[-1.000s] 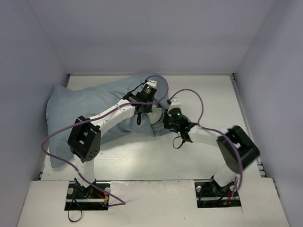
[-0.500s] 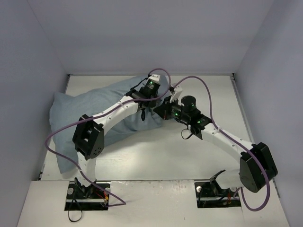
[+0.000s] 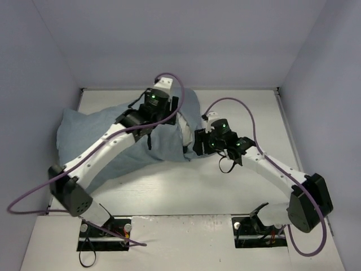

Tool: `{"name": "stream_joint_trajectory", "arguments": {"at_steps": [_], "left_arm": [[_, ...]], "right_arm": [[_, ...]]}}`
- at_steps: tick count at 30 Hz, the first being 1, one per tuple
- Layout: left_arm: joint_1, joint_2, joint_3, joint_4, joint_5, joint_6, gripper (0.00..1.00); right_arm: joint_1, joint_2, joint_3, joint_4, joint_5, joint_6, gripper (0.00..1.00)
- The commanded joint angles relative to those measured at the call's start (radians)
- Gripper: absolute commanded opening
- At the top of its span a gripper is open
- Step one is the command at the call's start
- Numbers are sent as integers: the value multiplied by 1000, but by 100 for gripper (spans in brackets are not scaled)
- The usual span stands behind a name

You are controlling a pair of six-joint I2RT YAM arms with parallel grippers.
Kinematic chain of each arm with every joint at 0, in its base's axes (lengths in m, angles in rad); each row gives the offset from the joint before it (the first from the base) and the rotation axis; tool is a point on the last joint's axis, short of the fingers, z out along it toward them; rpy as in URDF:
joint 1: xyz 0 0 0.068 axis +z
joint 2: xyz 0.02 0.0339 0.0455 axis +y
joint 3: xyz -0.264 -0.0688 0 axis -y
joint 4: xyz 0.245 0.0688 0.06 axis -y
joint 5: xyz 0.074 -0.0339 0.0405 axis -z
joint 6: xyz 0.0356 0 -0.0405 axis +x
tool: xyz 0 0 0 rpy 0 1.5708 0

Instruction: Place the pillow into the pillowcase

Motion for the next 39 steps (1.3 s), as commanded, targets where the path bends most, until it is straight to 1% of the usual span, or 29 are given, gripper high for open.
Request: {"name": "stream_joint_trajectory", "arguments": {"at_steps": [1, 2, 4, 6, 7, 8, 11, 14, 15, 18, 19, 21, 23, 25, 27, 28, 29, 30, 32, 33, 37, 38, 39], "left_arm": [[15, -114, -31, -14, -97, 45, 65], [19, -125, -54, -14, -105, 48, 67], [48, -122, -70, -14, -99, 59, 68], [81, -88, -83, -16, -77, 63, 68], [116, -73, -82, -21, -50, 66, 68], [127, -39, -80, -22, -21, 71, 68], [139, 10, -74, -19, 4, 86, 68], [139, 35, -71, -19, 10, 88, 68], [141, 38, -70, -21, 10, 89, 68], [141, 45, -73, -19, 3, 92, 68], [141, 50, -74, -19, 0, 94, 68], [141, 54, -76, -19, -2, 94, 68], [141, 62, -80, -19, 0, 92, 68], [141, 74, -85, -21, 4, 92, 68], [141, 81, -85, -19, 4, 94, 68], [141, 87, -87, -19, 4, 95, 68], [141, 88, -88, -19, 4, 95, 68], [141, 91, -88, -19, 6, 97, 68], [141, 96, -90, -21, 7, 97, 68], [141, 96, -90, -19, 7, 97, 68], [141, 90, -100, -19, 10, 103, 68], [141, 90, -103, -18, 4, 106, 68], [141, 87, -113, -18, -3, 111, 68]], "right_arm": [[-35, -121, 84, -11, 59, -49, 70], [-70, -125, 105, -11, 53, -49, 83], [-110, -116, 127, -7, 42, -43, 87], [-156, -94, 154, 0, 30, -47, 87], [-166, -62, 164, 19, 12, -47, 86], [-170, -41, 174, 30, -46, -52, 83], [-169, 47, 242, 128, -169, -63, 78], [-161, 130, 285, 154, -235, -81, 75], [-160, 160, 311, 159, -282, -84, 74], [-138, 188, 337, 164, -307, -101, 75], [-125, 194, 339, 164, -301, -104, 79], [-114, 213, 342, 164, -277, -116, 83], [-104, 225, 340, 165, -255, -120, 83], [-103, 251, 343, 165, -213, -115, 69], [-103, 274, 345, 168, -183, -124, 51], [-103, 280, 349, 168, -156, -129, 33], [-103, 289, 352, 171, -143, -135, 27], [-103, 294, 357, 170, -131, -142, 16], [-104, 296, 368, 168, -103, -161, 5], [-103, 293, 371, 170, -99, -167, 0], [-107, 254, 414, 168, -152, -166, 0], [-112, 230, 432, 170, -238, -146, 0], [-115, 221, 478, 171, -282, -126, 0]]}}
